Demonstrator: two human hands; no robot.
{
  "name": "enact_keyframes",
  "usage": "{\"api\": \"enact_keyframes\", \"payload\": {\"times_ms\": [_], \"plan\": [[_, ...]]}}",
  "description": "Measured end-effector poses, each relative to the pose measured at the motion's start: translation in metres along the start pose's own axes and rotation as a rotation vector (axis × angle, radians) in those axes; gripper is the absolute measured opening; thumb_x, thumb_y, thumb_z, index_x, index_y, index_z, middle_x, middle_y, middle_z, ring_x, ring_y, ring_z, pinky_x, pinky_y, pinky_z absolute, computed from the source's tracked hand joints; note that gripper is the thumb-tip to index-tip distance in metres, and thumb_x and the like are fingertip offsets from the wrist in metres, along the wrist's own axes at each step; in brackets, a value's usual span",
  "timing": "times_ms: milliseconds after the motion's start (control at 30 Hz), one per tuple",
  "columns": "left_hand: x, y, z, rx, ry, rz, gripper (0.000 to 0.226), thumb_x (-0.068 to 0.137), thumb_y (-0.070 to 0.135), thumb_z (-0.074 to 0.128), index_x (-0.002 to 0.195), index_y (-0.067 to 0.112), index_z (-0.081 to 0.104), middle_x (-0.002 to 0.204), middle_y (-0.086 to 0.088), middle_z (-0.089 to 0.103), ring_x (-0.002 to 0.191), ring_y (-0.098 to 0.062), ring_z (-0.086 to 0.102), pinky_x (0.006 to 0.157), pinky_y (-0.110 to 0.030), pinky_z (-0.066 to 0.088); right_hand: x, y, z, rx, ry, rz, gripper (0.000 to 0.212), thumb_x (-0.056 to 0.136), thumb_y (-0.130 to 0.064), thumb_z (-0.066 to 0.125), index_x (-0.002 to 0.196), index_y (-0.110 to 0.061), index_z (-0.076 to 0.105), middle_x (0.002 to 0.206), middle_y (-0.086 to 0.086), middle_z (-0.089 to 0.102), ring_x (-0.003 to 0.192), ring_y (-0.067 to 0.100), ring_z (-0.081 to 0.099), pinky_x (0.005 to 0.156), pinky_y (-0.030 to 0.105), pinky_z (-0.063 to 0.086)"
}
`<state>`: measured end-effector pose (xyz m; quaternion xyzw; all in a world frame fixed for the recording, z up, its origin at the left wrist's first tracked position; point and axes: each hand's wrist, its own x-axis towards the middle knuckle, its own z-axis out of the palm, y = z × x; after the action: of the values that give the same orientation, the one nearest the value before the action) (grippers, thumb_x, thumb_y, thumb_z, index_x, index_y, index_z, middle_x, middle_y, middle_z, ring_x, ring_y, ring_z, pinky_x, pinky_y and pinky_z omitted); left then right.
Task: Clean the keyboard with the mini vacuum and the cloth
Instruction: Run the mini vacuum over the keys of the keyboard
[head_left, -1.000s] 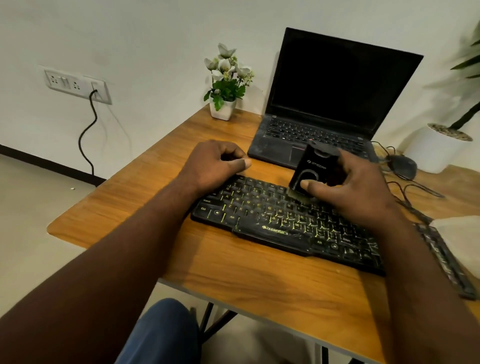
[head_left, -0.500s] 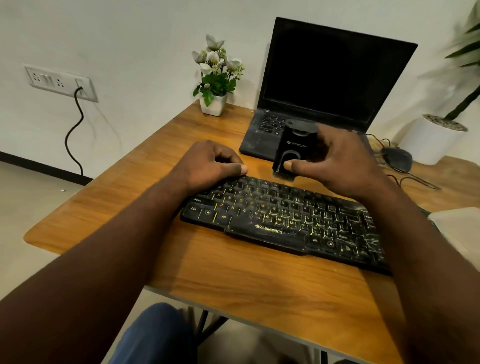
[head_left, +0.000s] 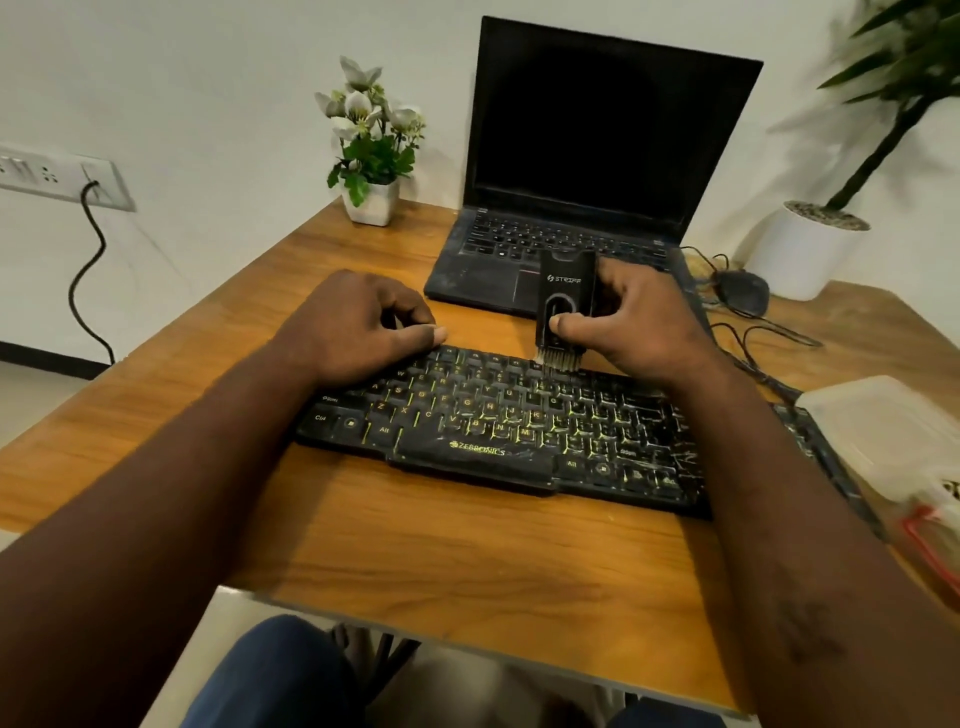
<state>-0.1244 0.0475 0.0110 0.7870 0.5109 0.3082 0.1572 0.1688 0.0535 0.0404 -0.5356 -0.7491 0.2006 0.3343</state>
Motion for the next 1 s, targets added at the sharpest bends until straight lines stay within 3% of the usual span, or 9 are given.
{"api": "enact_keyframes", "payload": {"times_ms": [167,267,400,467,567,800,933,1000], "plan": [[0.028,0.031,0.003,0.150,-0.263,-0.022,0.028,0.089,0.056,0.070,0.088,0.029,0.077,0.084,0.013,0.073,0.082,-0.003,0.065,0.072,-0.029,0.049,-0.001,0.001,0.000,-0.058,0.002,-0.035,0.053,0.082,-0.027,0.084,0.131,-0.022,0.063,0.108,-0.013,0.066,0.092,-0.003,0.063,0.069,0.006,0.048],[0.050,0.047,0.010,0.006,-0.446,-0.115,0.025,0.089,0.050,0.073,0.088,0.026,0.079,0.082,0.010,0.076,0.080,-0.006,0.070,0.082,-0.036,0.055,-0.002,-0.001,0.000,-0.109,0.031,-0.042,0.053,0.080,-0.027,0.086,0.128,-0.022,0.065,0.108,-0.012,0.067,0.096,0.006,0.066,0.077,0.015,0.052],[0.072,0.049,0.015,-0.111,-0.623,-0.212,0.031,0.089,0.040,0.074,0.097,0.010,0.078,0.082,0.004,0.077,0.075,-0.010,0.068,0.095,-0.047,0.052,-0.003,0.001,-0.002,0.009,-0.019,-0.058,0.051,0.080,-0.024,0.085,0.127,-0.024,0.065,0.105,-0.016,0.070,0.092,-0.006,0.067,0.069,0.008,0.052],[0.074,0.043,0.019,-0.158,-0.646,-0.228,0.035,0.086,0.037,0.076,0.100,0.006,0.077,0.085,-0.002,0.077,0.075,-0.014,0.068,0.092,-0.045,0.053,-0.003,0.003,-0.003,0.021,-0.035,-0.056,0.054,0.080,-0.026,0.084,0.131,-0.024,0.065,0.108,-0.015,0.071,0.094,-0.006,0.067,0.071,0.009,0.052],[0.071,0.034,0.020,-0.256,-0.668,-0.277,0.034,0.089,0.032,0.075,0.103,0.001,0.074,0.084,-0.008,0.073,0.071,-0.018,0.064,0.076,-0.035,0.052,-0.002,0.007,-0.004,-0.052,0.002,-0.050,0.054,0.081,-0.029,0.084,0.131,-0.025,0.064,0.106,-0.016,0.067,0.096,-0.004,0.064,0.074,0.012,0.051],[0.064,0.039,0.024,-0.250,-0.615,-0.224,0.027,0.093,0.032,0.073,0.095,0.004,0.075,0.076,-0.003,0.072,0.063,-0.010,0.063,0.069,-0.030,0.048,-0.007,0.002,-0.010,0.072,-0.146,-0.045,0.054,0.083,-0.023,0.084,0.132,-0.027,0.062,0.112,-0.015,0.070,0.097,-0.007,0.067,0.077,0.009,0.054],[0.064,0.042,0.025,-0.250,-0.611,-0.227,0.022,0.094,0.031,0.072,0.085,0.012,0.074,0.067,0.003,0.068,0.056,-0.007,0.059,0.061,-0.026,0.047,-0.006,0.001,-0.007,-0.040,-0.027,-0.080,0.061,0.081,-0.027,0.085,0.137,-0.026,0.060,0.117,-0.017,0.067,0.100,-0.010,0.061,0.077,0.005,0.050],[0.064,0.041,0.026,-0.240,-0.605,-0.224,0.023,0.093,0.033,0.073,0.085,0.011,0.074,0.067,0.003,0.066,0.056,-0.009,0.057,0.061,-0.026,0.046,-0.007,-0.001,-0.011,0.009,-0.047,-0.084,0.056,0.082,-0.025,0.084,0.134,-0.025,0.062,0.113,-0.018,0.067,0.097,-0.011,0.063,0.076,0.003,0.049]]}}
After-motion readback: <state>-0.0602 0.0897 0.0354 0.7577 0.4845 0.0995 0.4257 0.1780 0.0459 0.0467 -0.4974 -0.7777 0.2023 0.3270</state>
